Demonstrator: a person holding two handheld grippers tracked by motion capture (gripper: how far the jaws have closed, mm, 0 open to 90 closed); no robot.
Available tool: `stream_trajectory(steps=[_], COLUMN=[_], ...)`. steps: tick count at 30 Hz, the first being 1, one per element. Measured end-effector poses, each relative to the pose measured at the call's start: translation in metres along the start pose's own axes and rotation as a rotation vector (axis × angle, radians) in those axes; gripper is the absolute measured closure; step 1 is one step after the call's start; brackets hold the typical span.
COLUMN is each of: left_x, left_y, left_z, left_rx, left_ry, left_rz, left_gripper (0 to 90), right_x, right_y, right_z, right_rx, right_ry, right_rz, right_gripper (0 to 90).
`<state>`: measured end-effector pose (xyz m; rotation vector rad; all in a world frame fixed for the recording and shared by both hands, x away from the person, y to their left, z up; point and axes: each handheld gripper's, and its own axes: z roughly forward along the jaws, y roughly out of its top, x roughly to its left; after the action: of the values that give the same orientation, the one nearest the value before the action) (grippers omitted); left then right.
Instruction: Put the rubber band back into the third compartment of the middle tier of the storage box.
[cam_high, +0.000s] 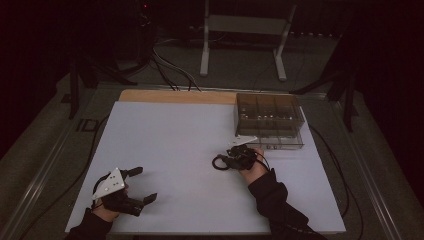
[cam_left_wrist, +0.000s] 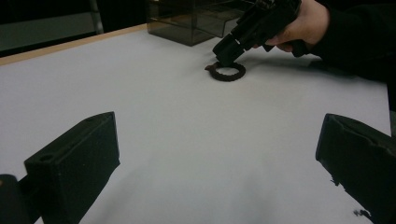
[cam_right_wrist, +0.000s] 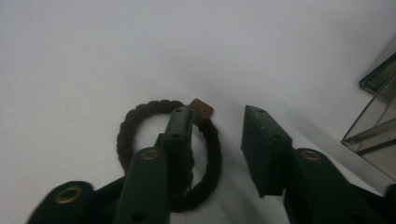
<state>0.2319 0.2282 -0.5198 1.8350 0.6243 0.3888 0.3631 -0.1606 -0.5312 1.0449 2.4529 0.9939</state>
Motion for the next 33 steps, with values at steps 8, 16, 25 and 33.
stream_trajectory(steps=[8, 16, 25, 33], left_x=[0.001, 0.001, 0.001, 0.001], left_y=[-0.001, -0.001, -0.001, -0.001], left_z=[0.0, 0.0, 0.0, 0.0], left_rx=[0.003, 0.006, 0.005, 0.006], left_ry=[0.002, 0.005, 0.004, 0.006], left_rz=[0.0, 0.001, 0.0, 0.001], left_gripper=[0.3, 0.3, 0.3, 0.3], right_x=[0.003, 0.006, 0.005, 0.007], right_y=[-0.001, 0.001, 0.002, 0.007], right_z=[0.004, 0.005, 0.003, -0.007], right_rx=[0.03, 0.05, 0.044, 0.027], right_ry=[0.001, 0.008, 0.022, 0.039], right_rz=[-0.042, -0.07, -0.061, -0.075], right_gripper=[76.0, 84.2, 86.8, 86.9])
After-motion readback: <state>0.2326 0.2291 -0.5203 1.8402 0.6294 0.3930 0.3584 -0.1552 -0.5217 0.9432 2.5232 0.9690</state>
